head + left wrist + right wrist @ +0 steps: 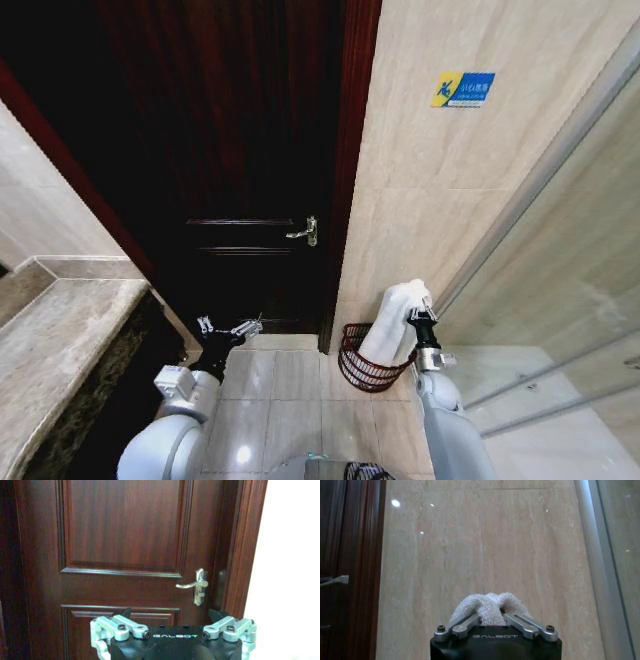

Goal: Discard the used towel into the hamper.

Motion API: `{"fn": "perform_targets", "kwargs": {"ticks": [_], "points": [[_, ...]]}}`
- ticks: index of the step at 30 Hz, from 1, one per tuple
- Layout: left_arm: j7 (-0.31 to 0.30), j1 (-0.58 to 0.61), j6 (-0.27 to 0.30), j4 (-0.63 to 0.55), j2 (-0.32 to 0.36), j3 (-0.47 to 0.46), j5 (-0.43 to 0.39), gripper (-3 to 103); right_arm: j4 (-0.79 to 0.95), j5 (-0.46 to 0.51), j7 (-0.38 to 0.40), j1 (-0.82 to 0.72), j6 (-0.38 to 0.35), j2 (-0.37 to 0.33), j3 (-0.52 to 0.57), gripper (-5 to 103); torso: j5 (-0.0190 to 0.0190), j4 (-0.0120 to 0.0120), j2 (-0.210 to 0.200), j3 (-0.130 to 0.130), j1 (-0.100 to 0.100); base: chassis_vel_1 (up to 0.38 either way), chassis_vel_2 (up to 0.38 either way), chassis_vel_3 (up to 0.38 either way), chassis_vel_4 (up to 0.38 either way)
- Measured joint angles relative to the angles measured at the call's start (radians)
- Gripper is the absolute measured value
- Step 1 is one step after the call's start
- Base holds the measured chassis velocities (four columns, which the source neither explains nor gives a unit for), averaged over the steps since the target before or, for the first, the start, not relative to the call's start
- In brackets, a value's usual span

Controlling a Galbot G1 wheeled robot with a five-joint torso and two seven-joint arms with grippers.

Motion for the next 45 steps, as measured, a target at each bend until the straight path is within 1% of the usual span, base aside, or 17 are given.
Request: {"fn": "perform_targets", "kwargs": {"ticks": [11,14,17,19,26,33,35,37,40,41,43,45], "points": [[0.0,0.0,0.0,0.0,0.0,0.0,0.0,100,-0.005,0.003,0.017,-0.008,-0.003,0.002,-0.007,5,-0.0004,-0.0001,0.0,0.0,0.0,-0.057,0.064,0.058,-0.059],[0.0,0.0,0.0,0.0,0.0,0.0,0.0,100,-0.014,0.003,0.016,-0.013,0.001,0.005,-0.006,5,0.0002,0.0002,0.0,0.0,0.001,-0.095,0.114,0.136,-0.138],[0.0,0.0,0.0,0.0,0.0,0.0,0.0,100,-0.028,-0.001,0.016,-0.022,0.001,0.01,-0.002,5,-0.0002,-0.0002,0.0,0.0,0.002,-0.096,0.084,0.036,-0.055],[0.0,0.0,0.0,0.0,0.0,0.0,0.0,100,-0.045,-0.006,0.018,-0.027,-0.005,0.015,0.005,5,0.0002,0.0004,0.0,0.0,0.001,-0.018,0.037,-0.001,-0.002],[0.0,0.0,0.0,0.0,0.0,0.0,0.0,100,-0.088,0.001,0.022,-0.045,-0.028,0.014,0.01,5,-0.0002,-0.0002,0.0,0.0,-0.001,0.017,-0.025,-0.029,0.022],[0.0,0.0,0.0,0.0,0.0,0.0,0.0,100,-0.185,0.013,-0.012,-0.014,-0.029,0.009,0.012,5,-0.0001,-0.0002,0.0,0.0,0.0,0.0,0.0,0.0,0.0],[0.0,0.0,0.0,0.0,0.0,0.0,0.0,100,-0.238,0.013,-0.027,0.013,-0.032,0.011,0.01,5,-0.0001,0.0,0.0,0.0,0.0,0.0,0.0,0.0,0.0],[0.0,0.0,0.0,0.0,0.0,0.0,0.0,100,-0.272,0.006,-0.033,0.031,-0.029,0.013,0.012,5,-0.0001,0.0002,0.0,0.0,0.0,0.0,0.0,0.0,0.0],[0.0,0.0,0.0,0.0,0.0,0.0,0.0,100,-0.376,-0.027,-0.041,0.077,-0.009,0.015,0.029,5,-0.0001,0.0002,0.0,0.0,0.0,0.0,0.0,0.0,0.0],[0.0,0.0,0.0,0.0,0.0,0.0,0.0,100,-0.376,-0.027,-0.041,0.077,-0.009,0.015,0.029,5,-0.0001,0.0002,0.0,0.0,0.0,0.0,0.0,0.0,0.0],[0.0,0.0,0.0,0.0,0.0,0.0,0.0,100,-0.444,-0.036,-0.043,0.101,0.0,0.009,0.038,5,0.0,0.0,0.0,0.0,0.0,0.0,0.0,0.0,0.0],[0.0,0.0,0.0,0.0,0.0,0.0,0.0,100,-0.465,-0.036,-0.045,0.109,0.001,0.006,0.04,5,-0.0001,-0.0001,0.0,0.0,0.0,0.0,0.0,0.0,0.0]]}}
